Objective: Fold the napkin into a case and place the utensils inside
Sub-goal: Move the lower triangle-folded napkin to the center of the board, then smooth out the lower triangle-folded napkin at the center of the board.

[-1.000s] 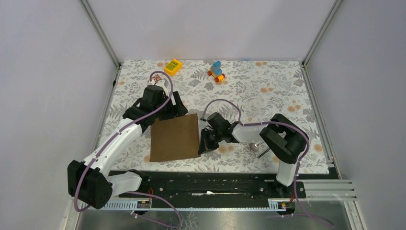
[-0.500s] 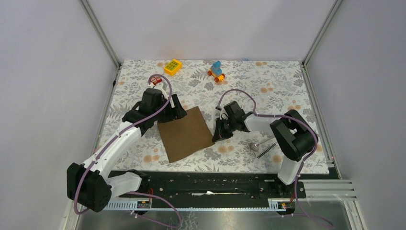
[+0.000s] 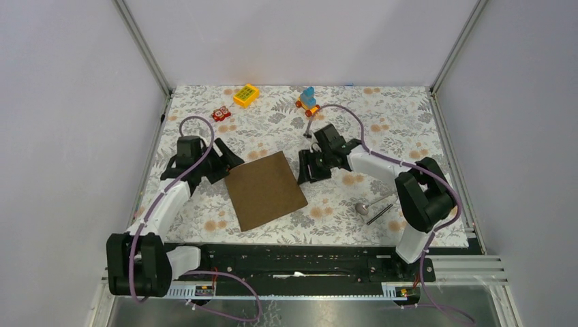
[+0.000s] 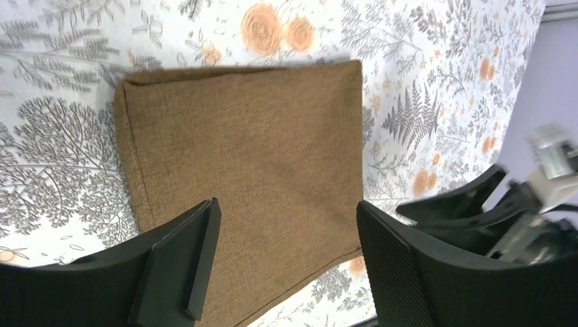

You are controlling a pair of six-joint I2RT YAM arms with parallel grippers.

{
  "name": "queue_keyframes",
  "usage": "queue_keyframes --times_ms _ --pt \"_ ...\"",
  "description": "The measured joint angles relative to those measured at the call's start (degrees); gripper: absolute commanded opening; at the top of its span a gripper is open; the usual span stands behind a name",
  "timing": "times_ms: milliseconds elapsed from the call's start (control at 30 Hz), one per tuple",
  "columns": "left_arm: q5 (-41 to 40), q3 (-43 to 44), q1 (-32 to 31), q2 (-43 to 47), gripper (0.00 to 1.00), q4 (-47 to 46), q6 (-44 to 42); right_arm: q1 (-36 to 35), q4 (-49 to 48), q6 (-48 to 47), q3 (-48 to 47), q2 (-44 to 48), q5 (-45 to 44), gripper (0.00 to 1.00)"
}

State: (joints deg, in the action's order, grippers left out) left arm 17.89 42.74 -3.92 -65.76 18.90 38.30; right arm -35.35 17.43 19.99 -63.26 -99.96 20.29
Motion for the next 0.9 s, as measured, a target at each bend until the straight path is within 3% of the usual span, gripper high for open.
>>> queue_keyframes --times_ms 100,333,567,733,900 --pt "4.3 -3.6 2.4 -1.9 0.64 -3.5 3.1 0.0 -0.6 1.0 -6.7 -2.7 0.9 0.57" --pt "7.5 -5.4 6.6 -8.5 0.49 -10.9 8.2 0.0 -8.3 8.3 -20.5 -15.9 10.4 0.39" --pt "7.6 -3.8 7.9 -15.1 0.50 -13.9 9.0 0.1 -13.7 14.3 -33.8 -30.1 16.9 0.36" --pt "7.4 -3.8 8.3 -15.9 0.56 -13.8 7.7 1.0 -15.7 16.0 -34.3 -33.2 18.3 0.36" --pt "7.1 -3.5 9.4 -17.8 0.55 -13.8 6.1 4.7 -18.2 15.8 -32.0 -34.4 17.9 0.34"
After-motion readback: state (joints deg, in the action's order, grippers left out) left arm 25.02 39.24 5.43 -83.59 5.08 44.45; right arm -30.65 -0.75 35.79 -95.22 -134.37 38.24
